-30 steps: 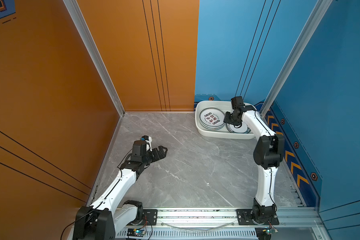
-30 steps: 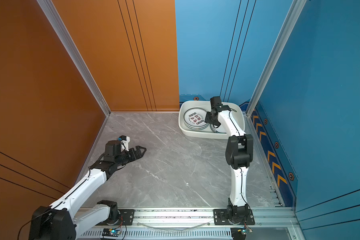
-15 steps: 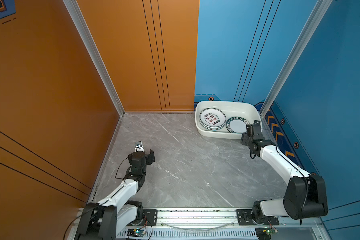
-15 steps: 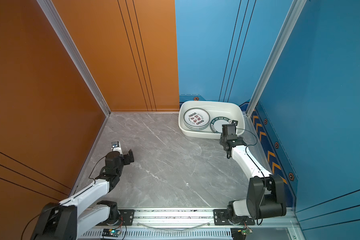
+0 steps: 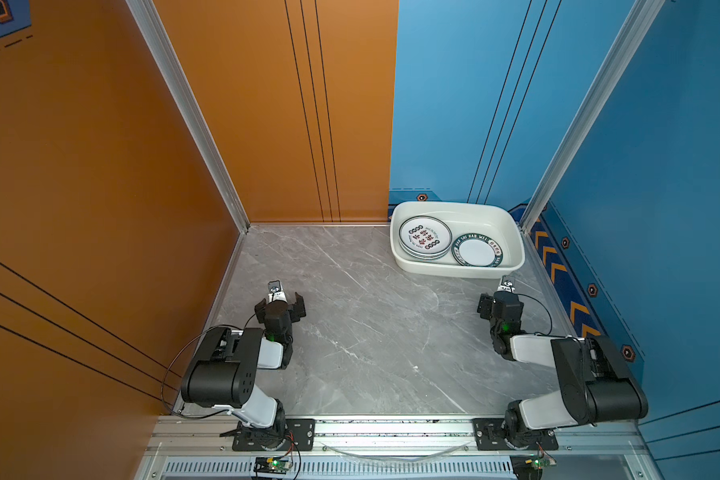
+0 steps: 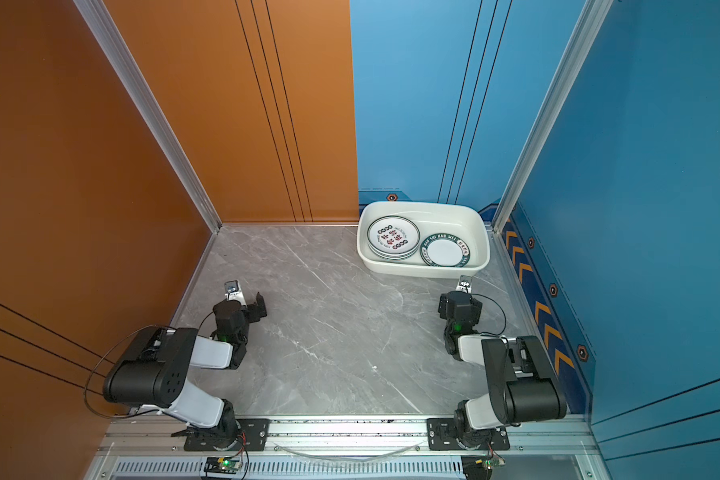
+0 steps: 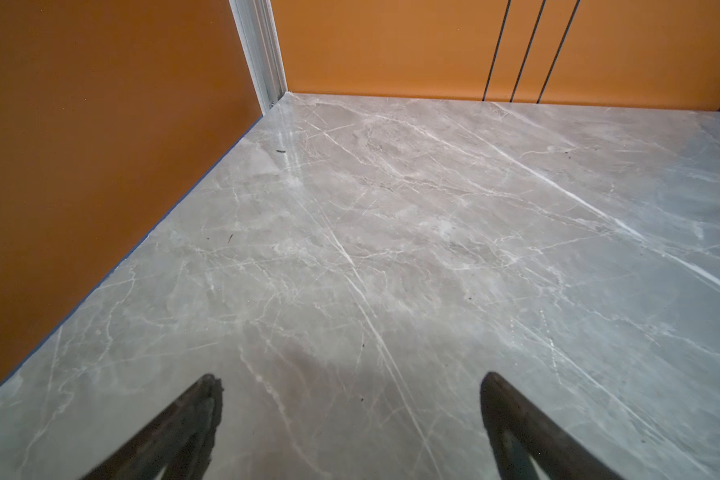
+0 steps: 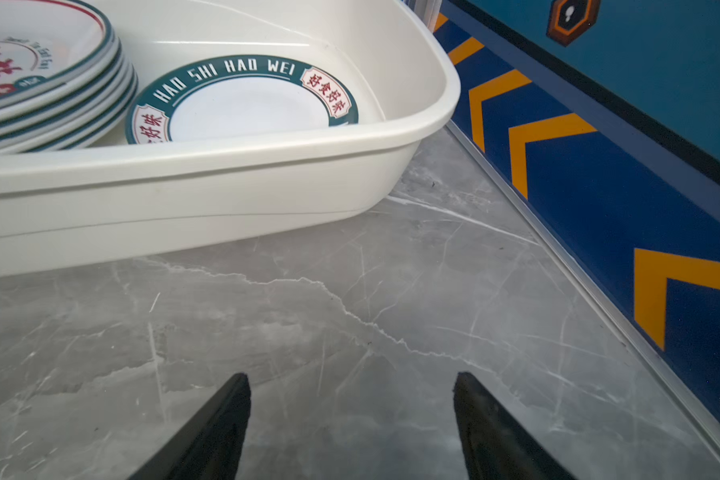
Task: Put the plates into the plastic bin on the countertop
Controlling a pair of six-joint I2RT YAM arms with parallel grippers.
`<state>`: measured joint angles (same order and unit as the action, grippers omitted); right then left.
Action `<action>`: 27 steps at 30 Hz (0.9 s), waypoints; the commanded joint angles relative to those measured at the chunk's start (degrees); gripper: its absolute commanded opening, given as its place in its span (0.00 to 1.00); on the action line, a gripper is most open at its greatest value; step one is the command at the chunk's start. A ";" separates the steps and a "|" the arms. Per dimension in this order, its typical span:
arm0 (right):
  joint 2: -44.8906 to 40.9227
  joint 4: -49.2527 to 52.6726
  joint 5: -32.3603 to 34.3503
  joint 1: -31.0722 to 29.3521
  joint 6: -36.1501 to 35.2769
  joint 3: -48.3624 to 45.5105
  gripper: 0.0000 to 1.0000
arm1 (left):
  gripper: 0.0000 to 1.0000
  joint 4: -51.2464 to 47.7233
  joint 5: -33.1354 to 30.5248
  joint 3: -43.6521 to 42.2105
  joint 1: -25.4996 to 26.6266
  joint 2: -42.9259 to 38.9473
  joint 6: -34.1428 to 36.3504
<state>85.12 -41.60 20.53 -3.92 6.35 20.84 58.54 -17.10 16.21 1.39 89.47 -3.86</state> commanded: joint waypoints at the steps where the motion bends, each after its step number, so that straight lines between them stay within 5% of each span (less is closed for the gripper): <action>1: 3.70 -14.55 -2.95 0.89 -1.36 -1.41 0.80 | 1.00 -0.05 2.01 2.40 -0.15 -0.32 0.96; 5: 2.98 -11.58 -5.44 1.73 -1.07 -0.58 0.83 | 0.98 -0.75 0.55 2.71 0.43 -0.18 1.20; 7: 2.41 -9.77 -5.46 1.60 -1.06 -0.10 1.00 | 0.98 -1.96 0.32 3.57 0.78 -0.09 1.55; 27: 2.52 -9.89 -4.01 0.72 -1.78 -0.01 1.00 | 0.98 -4.91 0.60 5.22 1.91 0.09 3.16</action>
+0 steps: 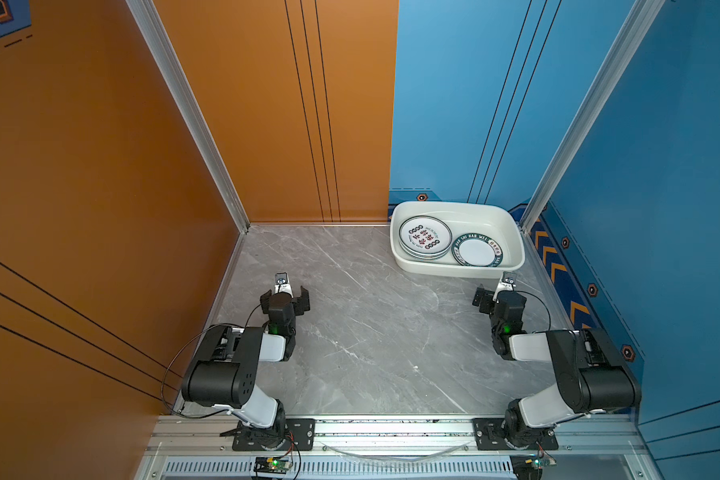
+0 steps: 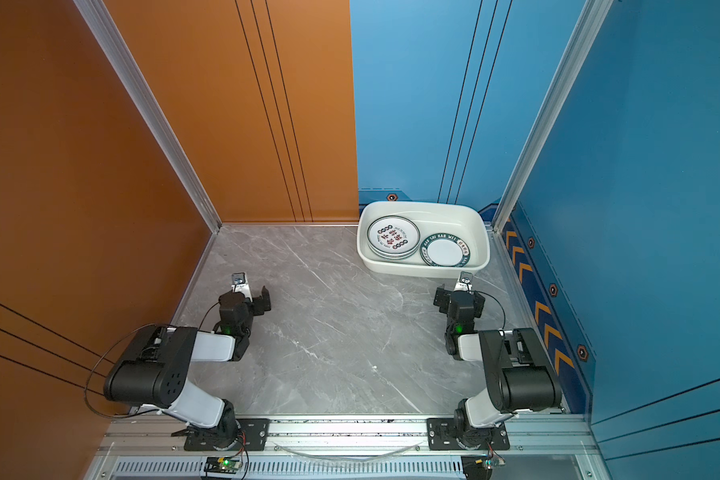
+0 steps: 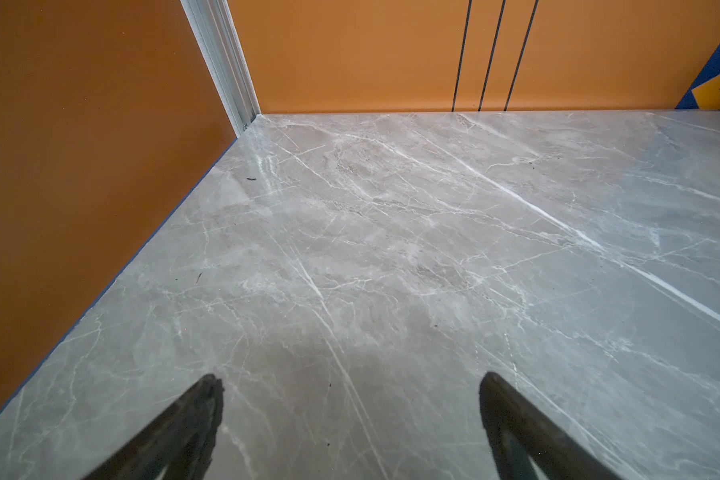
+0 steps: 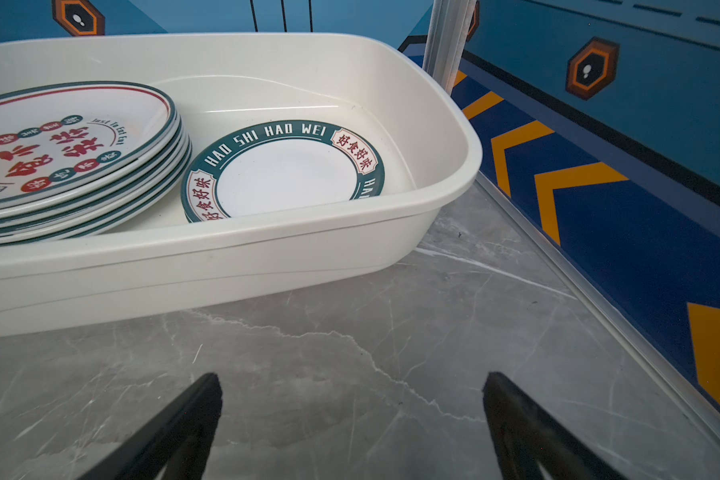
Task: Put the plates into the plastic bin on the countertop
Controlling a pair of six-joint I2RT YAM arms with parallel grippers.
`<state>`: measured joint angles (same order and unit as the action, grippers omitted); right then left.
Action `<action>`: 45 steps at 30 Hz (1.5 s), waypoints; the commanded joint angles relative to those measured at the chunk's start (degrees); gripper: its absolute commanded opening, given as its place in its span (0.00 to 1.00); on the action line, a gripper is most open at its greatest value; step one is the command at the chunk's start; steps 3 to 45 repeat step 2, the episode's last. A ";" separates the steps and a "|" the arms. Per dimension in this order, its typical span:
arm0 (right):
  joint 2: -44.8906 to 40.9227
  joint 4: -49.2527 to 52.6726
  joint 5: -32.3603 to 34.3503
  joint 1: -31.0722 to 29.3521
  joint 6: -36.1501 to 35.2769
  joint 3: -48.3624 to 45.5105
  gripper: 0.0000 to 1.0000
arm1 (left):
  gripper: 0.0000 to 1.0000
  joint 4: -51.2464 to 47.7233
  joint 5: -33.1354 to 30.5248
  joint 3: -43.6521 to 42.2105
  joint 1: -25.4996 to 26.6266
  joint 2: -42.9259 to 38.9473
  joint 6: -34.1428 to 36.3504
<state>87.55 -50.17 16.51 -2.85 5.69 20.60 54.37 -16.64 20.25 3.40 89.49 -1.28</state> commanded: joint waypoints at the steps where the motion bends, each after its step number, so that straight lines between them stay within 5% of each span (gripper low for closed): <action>1: 0.08 -1.85 -0.02 -0.39 -1.23 -0.03 1.00 | 0.98 -0.74 0.12 1.03 -0.02 -0.08 0.67; 45: -0.13 -3.67 -0.41 -0.61 -1.69 -1.16 1.00 | 0.98 -0.76 0.21 0.99 0.20 -0.11 0.90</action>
